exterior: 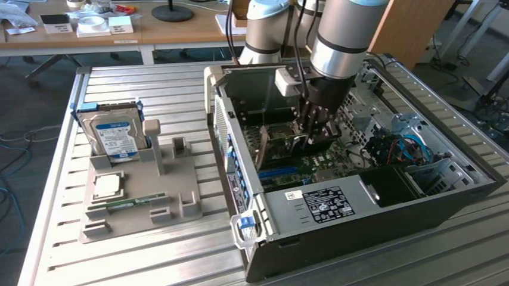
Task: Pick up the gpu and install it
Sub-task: 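Insert the gpu into the slot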
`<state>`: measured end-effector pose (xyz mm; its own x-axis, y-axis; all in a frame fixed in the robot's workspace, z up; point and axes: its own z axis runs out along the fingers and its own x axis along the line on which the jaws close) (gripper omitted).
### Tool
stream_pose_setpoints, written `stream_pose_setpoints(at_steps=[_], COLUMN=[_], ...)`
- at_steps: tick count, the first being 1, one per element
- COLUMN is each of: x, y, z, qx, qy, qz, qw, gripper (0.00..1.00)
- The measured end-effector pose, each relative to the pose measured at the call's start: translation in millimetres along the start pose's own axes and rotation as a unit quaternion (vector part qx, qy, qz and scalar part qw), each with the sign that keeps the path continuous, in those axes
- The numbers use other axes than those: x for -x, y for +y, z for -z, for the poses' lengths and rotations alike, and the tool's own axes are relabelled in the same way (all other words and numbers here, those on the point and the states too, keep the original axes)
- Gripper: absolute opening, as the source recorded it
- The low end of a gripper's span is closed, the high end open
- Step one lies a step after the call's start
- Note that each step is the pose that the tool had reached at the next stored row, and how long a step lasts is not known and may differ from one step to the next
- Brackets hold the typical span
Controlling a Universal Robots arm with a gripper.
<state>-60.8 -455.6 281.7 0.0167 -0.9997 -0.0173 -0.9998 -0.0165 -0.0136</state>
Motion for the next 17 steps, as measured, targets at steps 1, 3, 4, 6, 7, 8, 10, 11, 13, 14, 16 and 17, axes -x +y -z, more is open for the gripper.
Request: stream_pose_setpoints(at_steps=[1, 3, 4, 6, 7, 8, 10, 11, 13, 14, 16, 17], x=[0.0, 0.0, 0.0, -0.1, -0.1, 0.0, 0.0, 0.0, 0.0, 0.0, 0.0, 0.0], y=[0.5, 1.5, 2.0, 2.5, 2.4, 2.4, 2.4, 2.5, 3.5, 4.3, 5.1, 5.1], z=[-1.0, -2.6, -3.1, -3.3, -3.4, -3.4, -3.4, -3.4, -3.7, -4.0, -4.1, -4.1], qx=[0.0, 0.0, 0.0, 0.0001, 0.0, 0.0, 0.0, 0.0, -0.0001, -0.0001, 0.0, 0.0], qy=[0.0, 0.0, 0.0, 0.0001, 0.0001, 0.0001, 0.0, 0.0, -0.0001, -0.0001, 0.0, 0.0], qz=[0.0, 0.0, 0.0, 0.0, 0.0, 0.0, 0.0, 0.0, 0.0, 0.0, 0.0, 0.0], qw=[1.0, 1.0, 1.0, 1.0, 1.0, 1.0, 1.0, 1.0, 1.0, 1.0, 1.0, 1.0], gripper=[0.27, 0.27, 0.27, 0.27, 0.27, 0.27, 0.27, 0.27, 0.27, 0.27, 0.27, 0.27])
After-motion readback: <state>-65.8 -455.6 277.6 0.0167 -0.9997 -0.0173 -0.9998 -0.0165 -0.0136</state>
